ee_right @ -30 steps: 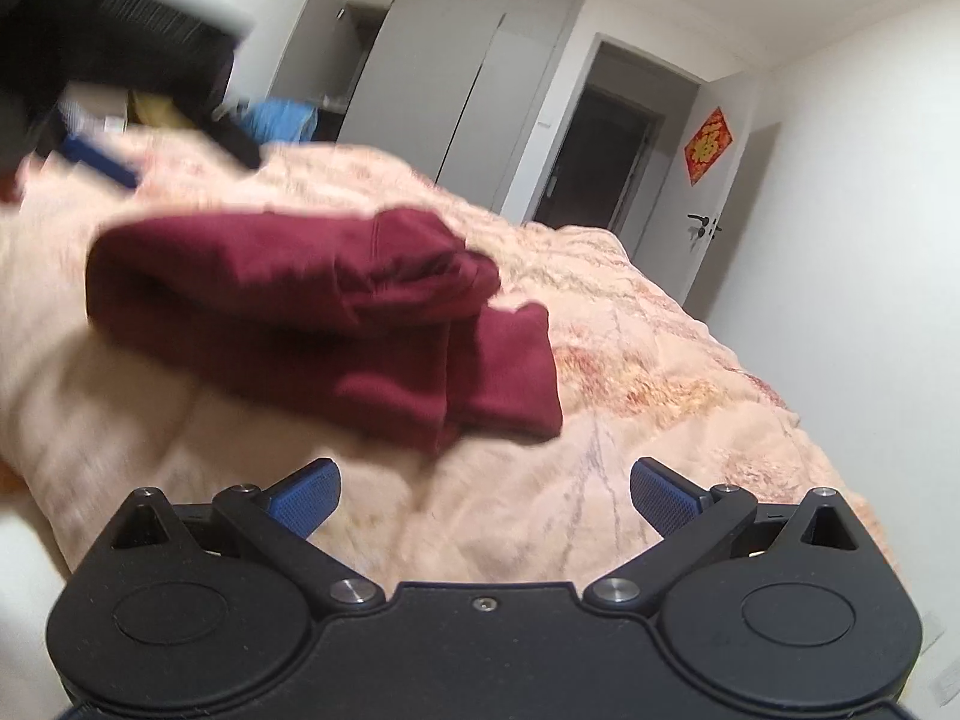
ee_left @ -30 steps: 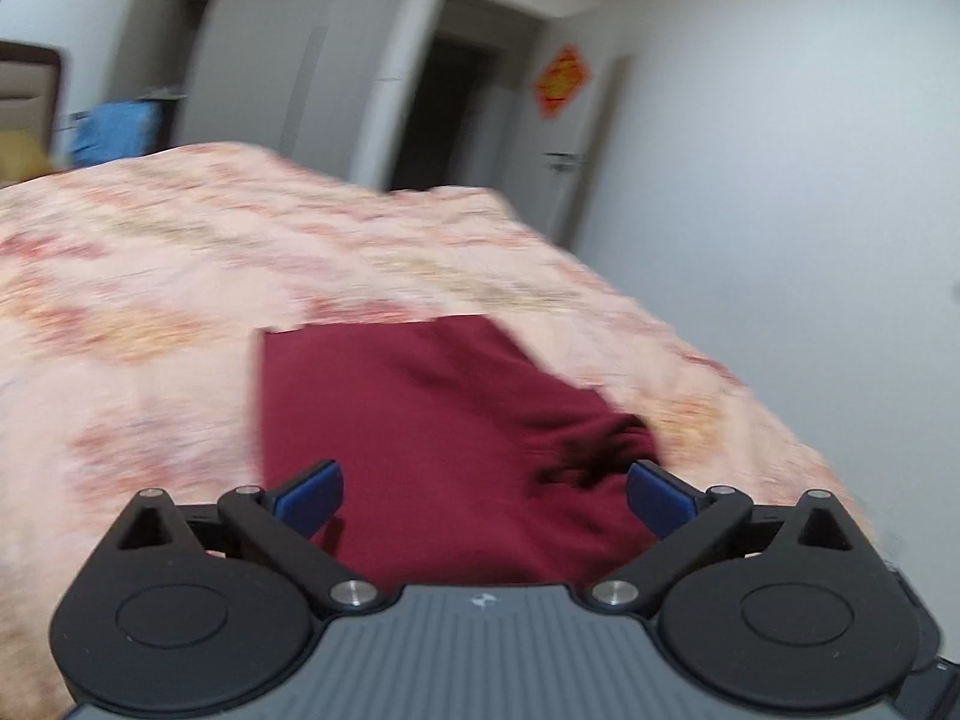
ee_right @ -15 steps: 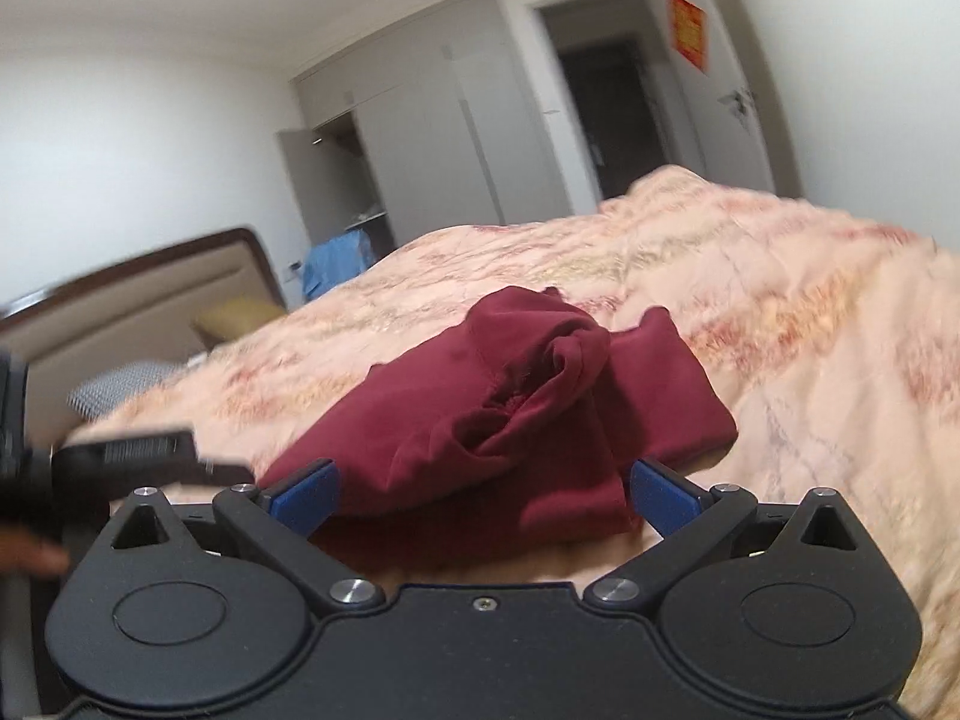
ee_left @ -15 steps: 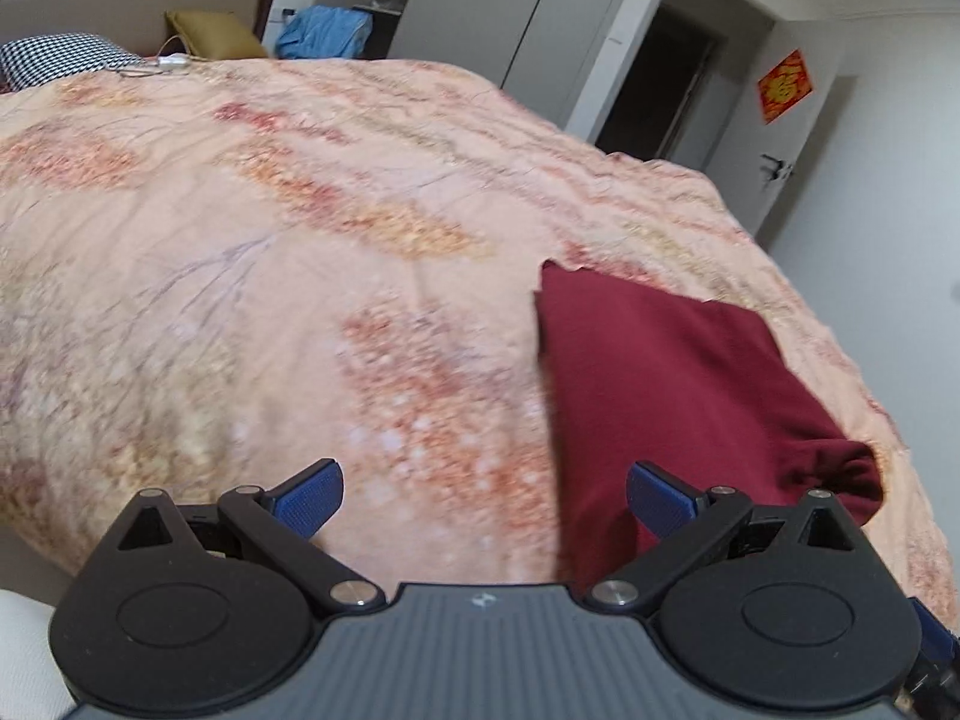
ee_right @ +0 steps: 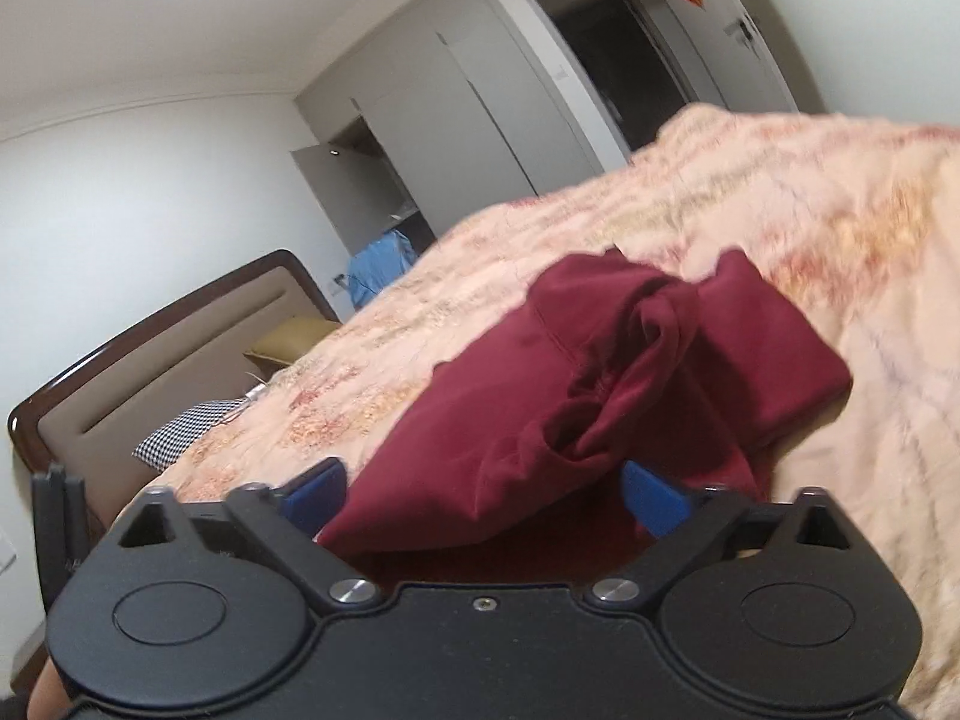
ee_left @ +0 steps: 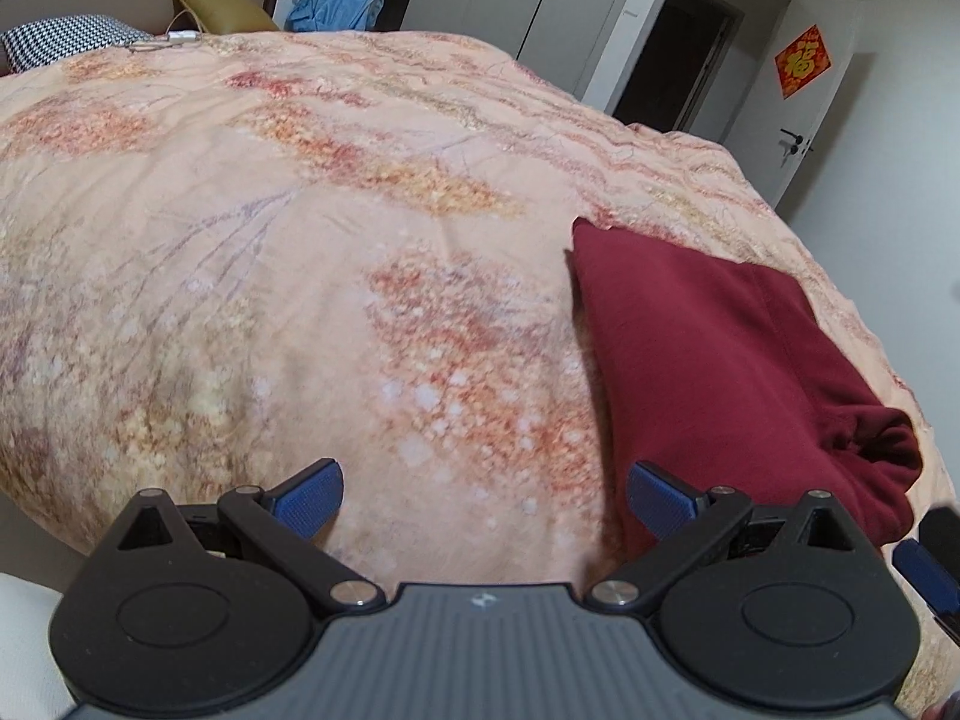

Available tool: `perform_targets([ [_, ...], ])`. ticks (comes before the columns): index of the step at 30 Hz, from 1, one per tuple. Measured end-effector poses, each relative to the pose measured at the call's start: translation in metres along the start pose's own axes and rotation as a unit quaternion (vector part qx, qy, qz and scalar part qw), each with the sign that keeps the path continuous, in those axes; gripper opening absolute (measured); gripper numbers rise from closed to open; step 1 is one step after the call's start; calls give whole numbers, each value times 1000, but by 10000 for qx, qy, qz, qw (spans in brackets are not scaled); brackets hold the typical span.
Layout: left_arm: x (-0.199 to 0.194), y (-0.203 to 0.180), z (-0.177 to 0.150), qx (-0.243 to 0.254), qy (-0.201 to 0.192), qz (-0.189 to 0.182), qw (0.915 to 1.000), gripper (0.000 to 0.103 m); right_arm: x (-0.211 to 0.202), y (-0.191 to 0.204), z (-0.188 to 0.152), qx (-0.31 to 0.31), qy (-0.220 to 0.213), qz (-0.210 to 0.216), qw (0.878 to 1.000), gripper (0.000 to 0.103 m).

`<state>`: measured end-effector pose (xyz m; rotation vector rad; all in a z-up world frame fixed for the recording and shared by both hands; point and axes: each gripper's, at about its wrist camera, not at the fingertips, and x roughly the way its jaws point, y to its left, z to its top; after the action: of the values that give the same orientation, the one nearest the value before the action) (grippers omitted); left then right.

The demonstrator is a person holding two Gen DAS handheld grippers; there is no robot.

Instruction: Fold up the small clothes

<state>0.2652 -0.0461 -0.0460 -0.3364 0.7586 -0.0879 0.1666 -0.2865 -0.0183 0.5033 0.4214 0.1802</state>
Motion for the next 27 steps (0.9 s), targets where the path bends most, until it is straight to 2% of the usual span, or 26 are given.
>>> perform_targets([
  [4, 4, -2, -5, 158, 44, 72, 9998, 103, 11, -6, -2, 270, 115, -137, 9995, 78],
  [11, 6, -12, -11, 530, 30, 225, 9983, 103, 25, -23, 2, 970, 7, -153, 9952, 75],
  [13, 4, -11, -11, 506, -17, 214, 9985, 103, 28, -26, 3, 1014, -70, -252, 9945, 62],
  [14, 1, -8, -10, 409, -102, 163, 9990, 103, 31, -27, 5, 991, -85, -354, 9944, 51],
  [16, -7, 0, -8, 38, -354, -9, 9994, 103, 36, -29, 7, 935, -103, -421, 9947, 41],
  [18, -17, 6, -2, -306, -634, -100, 9975, 103, 38, -28, 9, 679, -137, -469, 9965, 27],
  [22, -30, 2, 8, -405, -1033, -318, 9933, 103, 24, -20, 12, -198, -627, -695, 9954, 19],
  [24, -27, -8, 10, -318, -974, -444, 9937, 103, 12, -23, 16, -478, -863, -817, 9918, 14],
  [27, -19, -24, 6, -121, -874, -594, 9943, 103, 5, -40, 17, -470, -761, -877, 9921, 14],
])
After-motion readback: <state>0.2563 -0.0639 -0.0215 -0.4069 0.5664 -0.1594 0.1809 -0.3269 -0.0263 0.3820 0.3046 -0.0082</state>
